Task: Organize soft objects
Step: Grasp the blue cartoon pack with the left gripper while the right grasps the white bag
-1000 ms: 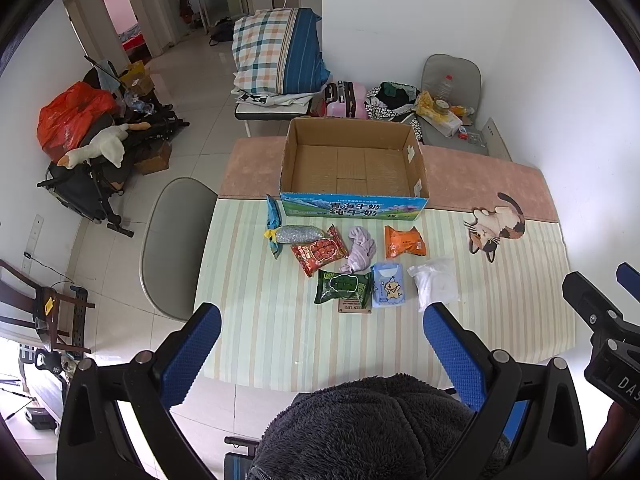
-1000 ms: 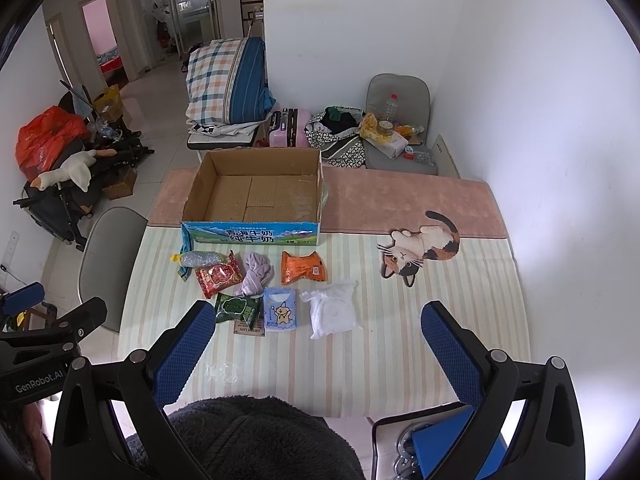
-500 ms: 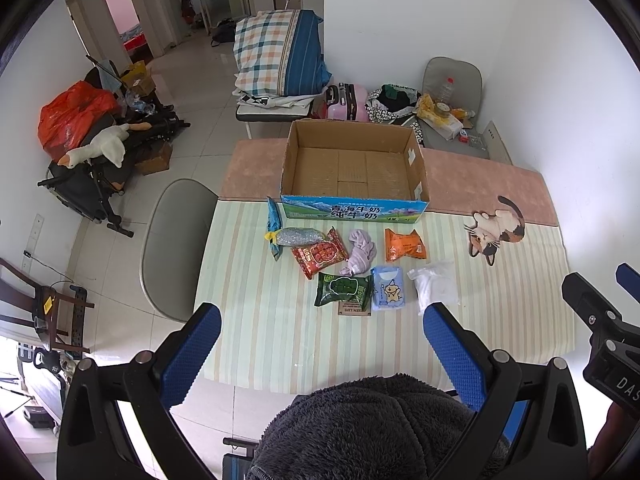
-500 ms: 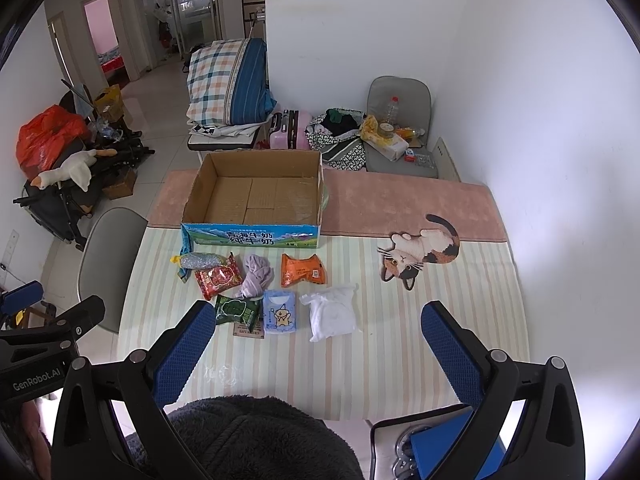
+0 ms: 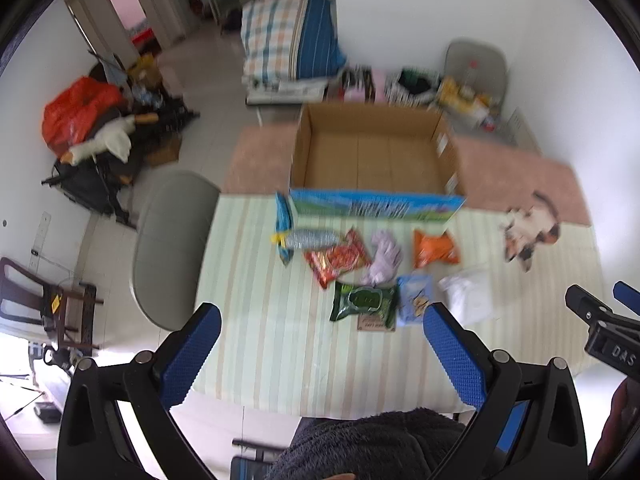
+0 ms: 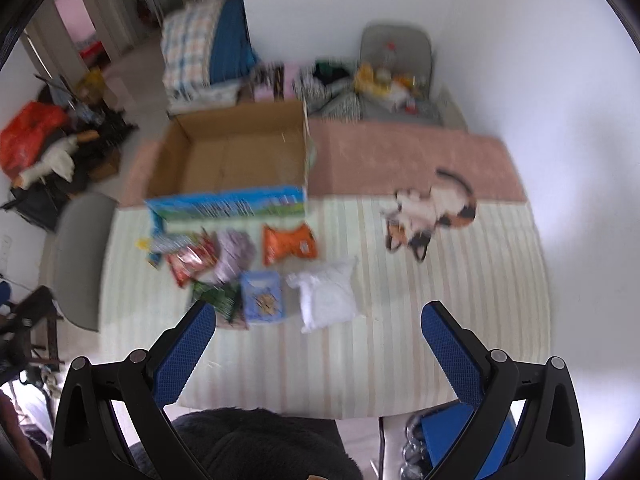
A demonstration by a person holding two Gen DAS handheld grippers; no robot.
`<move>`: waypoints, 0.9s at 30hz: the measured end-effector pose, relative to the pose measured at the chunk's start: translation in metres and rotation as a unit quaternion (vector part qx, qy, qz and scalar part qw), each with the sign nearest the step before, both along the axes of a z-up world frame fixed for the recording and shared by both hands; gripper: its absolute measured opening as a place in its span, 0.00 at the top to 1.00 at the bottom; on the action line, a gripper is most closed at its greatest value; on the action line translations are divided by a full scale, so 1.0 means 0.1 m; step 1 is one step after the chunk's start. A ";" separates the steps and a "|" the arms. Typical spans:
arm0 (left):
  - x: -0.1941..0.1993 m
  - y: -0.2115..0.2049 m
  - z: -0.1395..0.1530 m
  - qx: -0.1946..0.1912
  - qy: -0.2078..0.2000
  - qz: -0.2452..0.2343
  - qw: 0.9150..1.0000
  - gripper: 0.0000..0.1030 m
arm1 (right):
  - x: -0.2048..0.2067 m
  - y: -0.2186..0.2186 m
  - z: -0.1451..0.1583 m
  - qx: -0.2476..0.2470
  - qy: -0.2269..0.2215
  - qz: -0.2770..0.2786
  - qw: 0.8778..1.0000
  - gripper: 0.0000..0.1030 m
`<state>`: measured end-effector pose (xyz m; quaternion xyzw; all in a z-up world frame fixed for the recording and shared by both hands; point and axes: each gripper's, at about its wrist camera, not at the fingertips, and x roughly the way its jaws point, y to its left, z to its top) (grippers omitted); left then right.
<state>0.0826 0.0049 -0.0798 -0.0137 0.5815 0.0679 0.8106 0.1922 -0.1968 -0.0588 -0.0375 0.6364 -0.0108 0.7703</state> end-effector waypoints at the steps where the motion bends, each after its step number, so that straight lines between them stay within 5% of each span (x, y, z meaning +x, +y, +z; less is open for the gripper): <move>1: 0.07 -0.02 -0.17 -0.003 0.017 -0.002 1.000 0.00 | 0.08 -0.04 -0.22 -0.004 0.017 0.001 1.000 0.00; 7: 0.45 -0.28 -1.26 -0.014 0.114 -0.023 0.993 0.01 | 0.43 -0.24 -1.68 -0.043 0.108 0.025 0.993 0.00; 11: 0.62 -0.53 -1.80 -0.040 0.164 -0.040 0.985 0.26 | 0.55 -0.33 -2.56 -0.046 0.169 0.039 0.984 0.00; 16: 0.86 -0.86 -2.39 -0.076 0.223 -0.048 0.971 0.30 | 0.58 -0.42 -3.31 -0.018 0.226 0.042 0.973 0.00; 22: 1.07 -1.27 -2.90 -0.107 0.276 -0.056 0.954 0.30 | 0.53 -0.72 -3.46 0.016 0.245 0.018 0.969 0.05; 27: 1.15 -1.54 -3.22 -0.091 0.312 -0.067 0.943 0.28 | 0.48 -1.20 -3.45 0.001 0.246 -0.015 0.969 0.06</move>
